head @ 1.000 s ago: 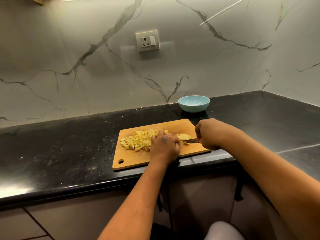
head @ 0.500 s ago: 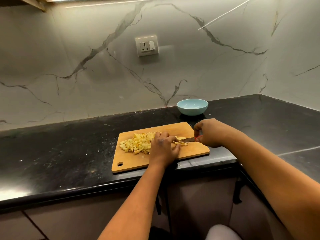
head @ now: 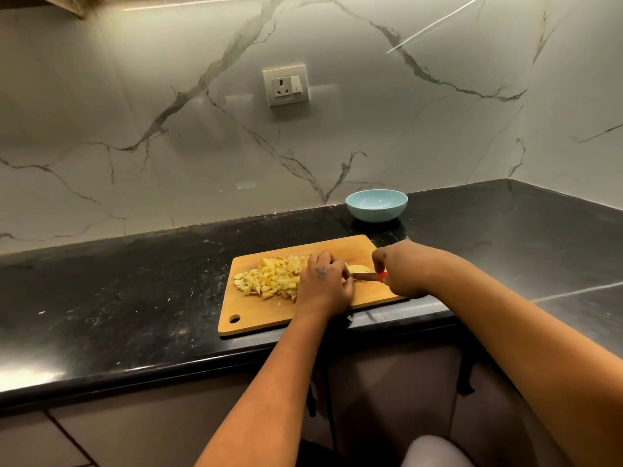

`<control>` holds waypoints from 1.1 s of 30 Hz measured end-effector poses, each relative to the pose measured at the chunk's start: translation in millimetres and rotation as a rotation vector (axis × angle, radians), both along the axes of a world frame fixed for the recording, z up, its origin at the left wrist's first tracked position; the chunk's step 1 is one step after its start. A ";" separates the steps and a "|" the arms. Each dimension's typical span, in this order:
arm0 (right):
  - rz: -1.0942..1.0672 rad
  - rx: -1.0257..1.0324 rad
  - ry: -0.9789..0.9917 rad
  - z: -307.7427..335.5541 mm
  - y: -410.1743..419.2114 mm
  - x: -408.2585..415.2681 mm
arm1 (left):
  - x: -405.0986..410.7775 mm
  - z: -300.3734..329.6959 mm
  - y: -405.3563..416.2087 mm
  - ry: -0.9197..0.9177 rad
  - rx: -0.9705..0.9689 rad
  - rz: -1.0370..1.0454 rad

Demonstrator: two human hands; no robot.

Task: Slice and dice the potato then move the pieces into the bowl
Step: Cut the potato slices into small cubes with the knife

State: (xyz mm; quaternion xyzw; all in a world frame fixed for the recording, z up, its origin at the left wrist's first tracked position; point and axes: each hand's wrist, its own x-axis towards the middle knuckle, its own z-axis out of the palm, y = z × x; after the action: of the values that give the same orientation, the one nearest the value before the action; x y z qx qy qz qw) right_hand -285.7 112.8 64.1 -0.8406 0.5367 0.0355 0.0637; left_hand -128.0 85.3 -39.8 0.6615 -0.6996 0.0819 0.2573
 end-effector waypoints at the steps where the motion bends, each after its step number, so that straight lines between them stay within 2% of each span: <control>1: 0.005 0.002 0.035 0.2 1.2 1.0 | 0.1 -0.2 -0.3 -0.012 0.005 -0.003; 6: 0.003 -0.040 0.100 7.5 3.4 -4.2 | 1.6 -1.5 -2.9 -0.032 0.016 0.006; 21: -0.020 -0.057 0.079 9.8 5.2 -6.2 | 0.4 -2.4 -1.2 0.034 -0.071 -0.008; 28: -0.015 -0.018 0.079 10.1 6.7 -2.1 | -1.1 -0.2 -3.6 0.039 -0.042 0.003; 33: -0.061 -0.075 0.065 14.9 1.3 -9.9 | -4.8 3.5 -6.5 0.056 0.003 0.046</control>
State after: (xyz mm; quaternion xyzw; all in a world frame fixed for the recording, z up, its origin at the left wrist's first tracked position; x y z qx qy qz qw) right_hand -295.7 114.0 79.0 -0.8240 0.5650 0.0404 0.0158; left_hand -132.7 78.8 -36.2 0.6800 -0.6766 0.0682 0.2740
